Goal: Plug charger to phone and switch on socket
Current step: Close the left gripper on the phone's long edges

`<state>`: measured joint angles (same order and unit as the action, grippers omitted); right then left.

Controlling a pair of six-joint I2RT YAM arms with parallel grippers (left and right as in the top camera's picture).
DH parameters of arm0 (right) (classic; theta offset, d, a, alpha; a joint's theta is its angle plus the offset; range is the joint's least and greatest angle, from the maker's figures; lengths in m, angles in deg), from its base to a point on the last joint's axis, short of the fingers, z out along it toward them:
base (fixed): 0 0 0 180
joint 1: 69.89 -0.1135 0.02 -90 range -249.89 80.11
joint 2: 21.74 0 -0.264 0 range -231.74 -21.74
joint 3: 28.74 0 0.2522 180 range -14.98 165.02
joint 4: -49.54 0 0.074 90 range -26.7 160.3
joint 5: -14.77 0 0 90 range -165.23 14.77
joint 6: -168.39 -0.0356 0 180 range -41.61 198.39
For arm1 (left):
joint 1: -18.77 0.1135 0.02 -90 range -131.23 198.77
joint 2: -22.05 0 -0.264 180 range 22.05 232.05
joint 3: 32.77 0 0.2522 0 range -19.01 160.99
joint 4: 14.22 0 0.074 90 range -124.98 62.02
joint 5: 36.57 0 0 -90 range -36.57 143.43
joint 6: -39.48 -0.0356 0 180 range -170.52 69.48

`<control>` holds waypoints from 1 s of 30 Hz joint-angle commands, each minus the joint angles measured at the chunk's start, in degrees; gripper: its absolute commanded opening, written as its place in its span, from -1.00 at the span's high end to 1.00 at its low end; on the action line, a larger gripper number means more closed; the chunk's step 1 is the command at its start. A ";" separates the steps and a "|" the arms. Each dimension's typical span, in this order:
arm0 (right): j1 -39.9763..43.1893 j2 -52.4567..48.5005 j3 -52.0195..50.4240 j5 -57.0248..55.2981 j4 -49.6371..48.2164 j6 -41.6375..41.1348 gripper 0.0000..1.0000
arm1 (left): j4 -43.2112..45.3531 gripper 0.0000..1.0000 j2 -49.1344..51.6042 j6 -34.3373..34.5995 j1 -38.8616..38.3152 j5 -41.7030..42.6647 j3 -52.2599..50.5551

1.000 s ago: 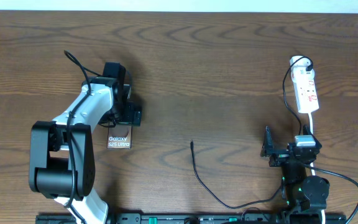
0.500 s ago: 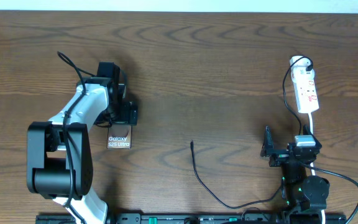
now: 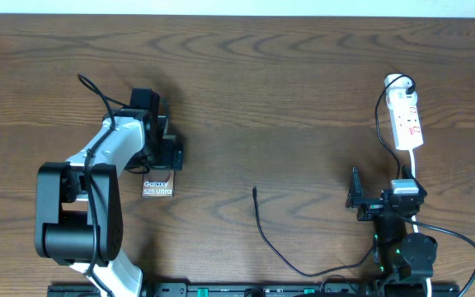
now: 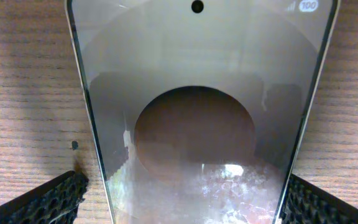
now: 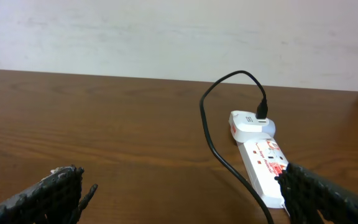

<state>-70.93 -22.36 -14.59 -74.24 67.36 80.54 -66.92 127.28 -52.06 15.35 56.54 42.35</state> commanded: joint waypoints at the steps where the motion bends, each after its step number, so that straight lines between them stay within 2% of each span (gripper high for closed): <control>1: -0.31 0.35 -0.07 -0.42 0.28 0.68 -0.99 | 0.02 -0.99 0.09 -0.37 0.17 -0.59 -1.16; 30: -0.31 0.35 -0.07 -0.42 0.28 0.68 -0.99 | -1.25 -0.98 0.11 -0.39 0.13 0.92 -2.23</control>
<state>-70.93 -22.36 -14.59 -74.24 67.36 80.57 -67.51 127.26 -52.06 15.35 57.15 42.18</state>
